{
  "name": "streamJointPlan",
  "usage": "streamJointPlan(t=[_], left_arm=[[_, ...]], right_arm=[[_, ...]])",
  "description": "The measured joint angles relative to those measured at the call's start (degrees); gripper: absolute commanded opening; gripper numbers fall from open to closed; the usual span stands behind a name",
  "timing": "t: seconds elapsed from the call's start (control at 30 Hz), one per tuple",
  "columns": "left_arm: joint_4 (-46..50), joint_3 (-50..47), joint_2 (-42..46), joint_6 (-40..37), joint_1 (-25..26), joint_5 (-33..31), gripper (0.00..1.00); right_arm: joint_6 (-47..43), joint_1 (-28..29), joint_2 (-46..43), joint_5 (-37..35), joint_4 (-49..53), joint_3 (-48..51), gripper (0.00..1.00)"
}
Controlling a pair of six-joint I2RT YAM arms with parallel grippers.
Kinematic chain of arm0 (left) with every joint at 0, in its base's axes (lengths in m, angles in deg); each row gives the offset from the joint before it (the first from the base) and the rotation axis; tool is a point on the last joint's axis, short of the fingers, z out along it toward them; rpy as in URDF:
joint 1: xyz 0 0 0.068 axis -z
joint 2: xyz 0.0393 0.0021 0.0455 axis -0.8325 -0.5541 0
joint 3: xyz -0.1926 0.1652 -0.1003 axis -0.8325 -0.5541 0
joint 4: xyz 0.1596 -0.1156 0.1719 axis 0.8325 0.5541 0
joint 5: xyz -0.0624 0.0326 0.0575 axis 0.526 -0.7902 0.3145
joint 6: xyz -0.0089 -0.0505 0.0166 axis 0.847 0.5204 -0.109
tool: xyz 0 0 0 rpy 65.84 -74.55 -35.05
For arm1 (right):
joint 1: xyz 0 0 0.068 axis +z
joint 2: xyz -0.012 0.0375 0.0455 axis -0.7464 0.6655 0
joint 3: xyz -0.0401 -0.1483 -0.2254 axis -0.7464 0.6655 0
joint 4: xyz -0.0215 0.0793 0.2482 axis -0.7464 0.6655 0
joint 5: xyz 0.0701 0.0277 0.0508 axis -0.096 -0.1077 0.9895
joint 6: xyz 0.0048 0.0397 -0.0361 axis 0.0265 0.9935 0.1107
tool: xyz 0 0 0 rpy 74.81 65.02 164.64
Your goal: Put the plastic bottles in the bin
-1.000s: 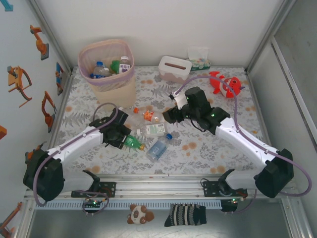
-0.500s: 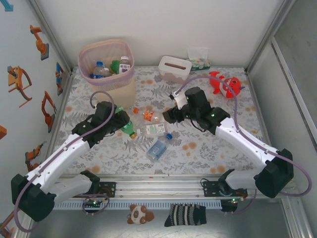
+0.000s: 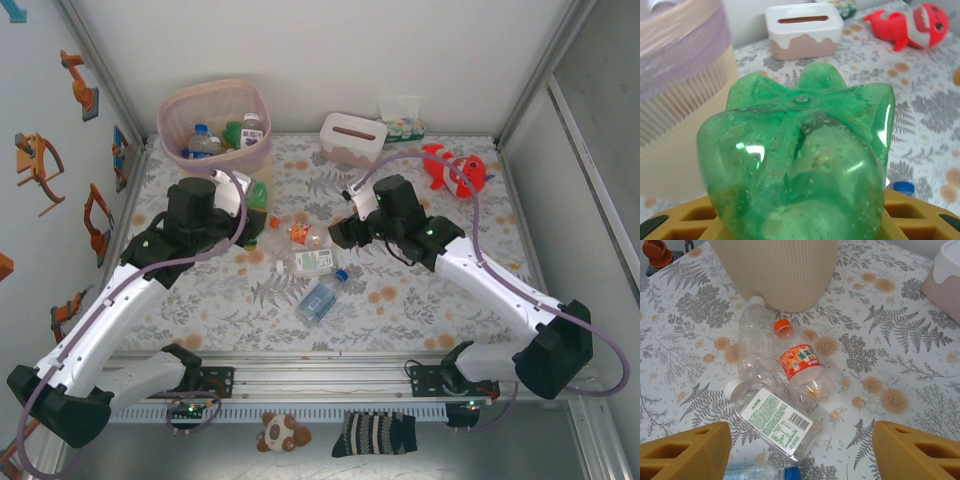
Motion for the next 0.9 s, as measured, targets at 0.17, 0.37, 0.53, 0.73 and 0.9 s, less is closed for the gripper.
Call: streamJointPlan(t=[0.17,0.37,0.53,0.73,0.9], left_arm=[[2.14,2.34,-0.79,-11.41,-0.61,3.17,0.41],[7.34,10.19,-4.33,-20.33,-3.34,6.01,0.39],[9.25,16.76,-7.32,-25.29,-5.29,7.65,0.37],[11.15,24.35,-12.04,-29.83,-6.78,8.81,0.35],[12.09,30.25,-16.55,-32.15,-8.92,10.84,0.35]], right_arm=[[-0.70,0.00,0.02,-0.02,0.09,-0.85,0.74],[-0.85,0.00,0.02,-0.02,0.33,-1.51,0.74],[-0.87,0.00,0.02,-0.17,0.55,-2.25,0.74],[-1.09,0.00,0.02,-0.22,1.18,-2.78,0.74],[-1.97,0.00,0.02,-0.44,1.86,-3.61,0.73]])
